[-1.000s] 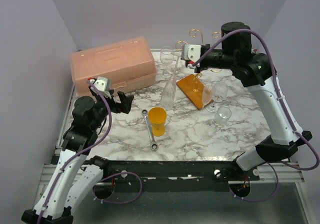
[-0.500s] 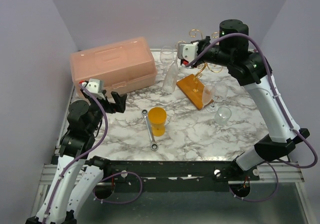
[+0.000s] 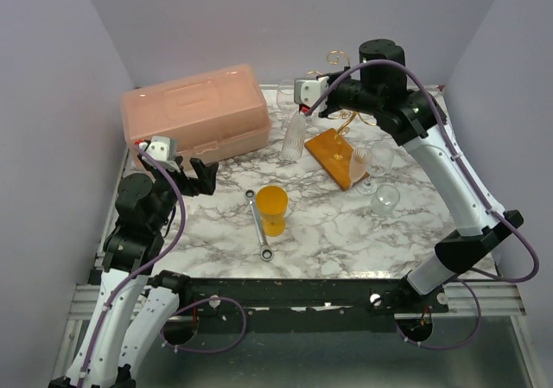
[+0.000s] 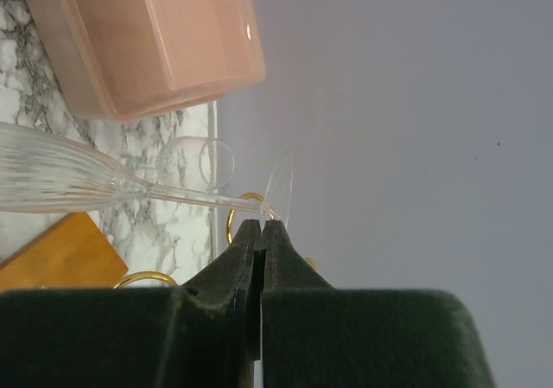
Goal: Place the wine glass upside down on the wine glass rack
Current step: Turn the wine glass upside down at the wine rack.
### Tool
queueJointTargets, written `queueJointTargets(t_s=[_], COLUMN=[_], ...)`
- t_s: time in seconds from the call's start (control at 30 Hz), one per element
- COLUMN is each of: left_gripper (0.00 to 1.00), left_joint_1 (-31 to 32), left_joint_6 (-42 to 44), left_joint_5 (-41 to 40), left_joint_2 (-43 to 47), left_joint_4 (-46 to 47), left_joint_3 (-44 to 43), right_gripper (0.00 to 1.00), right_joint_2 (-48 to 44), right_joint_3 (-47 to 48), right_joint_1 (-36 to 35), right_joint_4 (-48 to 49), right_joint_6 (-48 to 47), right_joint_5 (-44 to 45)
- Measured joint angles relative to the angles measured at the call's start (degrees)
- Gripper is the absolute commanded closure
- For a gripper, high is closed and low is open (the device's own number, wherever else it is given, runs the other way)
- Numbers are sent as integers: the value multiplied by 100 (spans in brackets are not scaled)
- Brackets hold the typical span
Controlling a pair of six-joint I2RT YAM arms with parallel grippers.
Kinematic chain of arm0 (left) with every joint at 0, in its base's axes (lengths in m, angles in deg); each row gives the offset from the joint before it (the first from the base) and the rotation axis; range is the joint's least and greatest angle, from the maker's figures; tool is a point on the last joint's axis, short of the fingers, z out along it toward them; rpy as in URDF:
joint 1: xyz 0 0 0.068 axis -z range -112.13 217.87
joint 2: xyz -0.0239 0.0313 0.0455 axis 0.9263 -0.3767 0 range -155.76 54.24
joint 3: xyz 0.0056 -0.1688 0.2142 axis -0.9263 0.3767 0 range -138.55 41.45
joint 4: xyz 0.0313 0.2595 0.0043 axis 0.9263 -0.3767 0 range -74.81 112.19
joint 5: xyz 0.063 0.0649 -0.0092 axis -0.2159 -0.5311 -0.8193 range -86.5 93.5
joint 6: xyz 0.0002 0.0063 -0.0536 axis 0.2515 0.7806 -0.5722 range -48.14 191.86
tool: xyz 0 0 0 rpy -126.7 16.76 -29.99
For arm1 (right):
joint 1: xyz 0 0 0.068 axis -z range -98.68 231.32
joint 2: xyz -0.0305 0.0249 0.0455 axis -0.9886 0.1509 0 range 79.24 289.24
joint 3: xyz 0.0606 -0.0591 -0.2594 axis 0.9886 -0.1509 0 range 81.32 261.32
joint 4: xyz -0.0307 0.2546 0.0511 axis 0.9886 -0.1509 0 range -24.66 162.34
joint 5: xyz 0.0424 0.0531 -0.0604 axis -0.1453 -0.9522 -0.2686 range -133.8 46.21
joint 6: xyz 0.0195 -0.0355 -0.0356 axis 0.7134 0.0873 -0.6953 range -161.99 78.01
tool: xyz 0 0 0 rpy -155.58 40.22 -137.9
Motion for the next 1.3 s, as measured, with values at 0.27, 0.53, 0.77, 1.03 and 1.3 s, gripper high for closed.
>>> queueJointTargets(t_s=[0.27,0.53,0.77,1.03,1.3], left_gripper=[1,2,1,1,1], left_joint_1=[-39,-52,-66,-72,-74], left_joint_6=[-4,-33,-57,-85,-90], left_joint_5=[55,157,216,227,254], left_joint_2=[70,70,70,83,98], left_joint_4=[39,83,98,122,125], left_joint_3=[13,35,39,66,66], right_gripper=[99,99,99,99,99], right_joint_2=[68,74,66,66,66], right_joint_3=[-308,-575,-789,-789,-839], right_joint_1=[0,0,2,46,90], right_joint_4=[365,496,586,737,855], right_joint_6=[-55,-57,-55,-15,-15], right_joint_5=[503,914,1401,1698,1976])
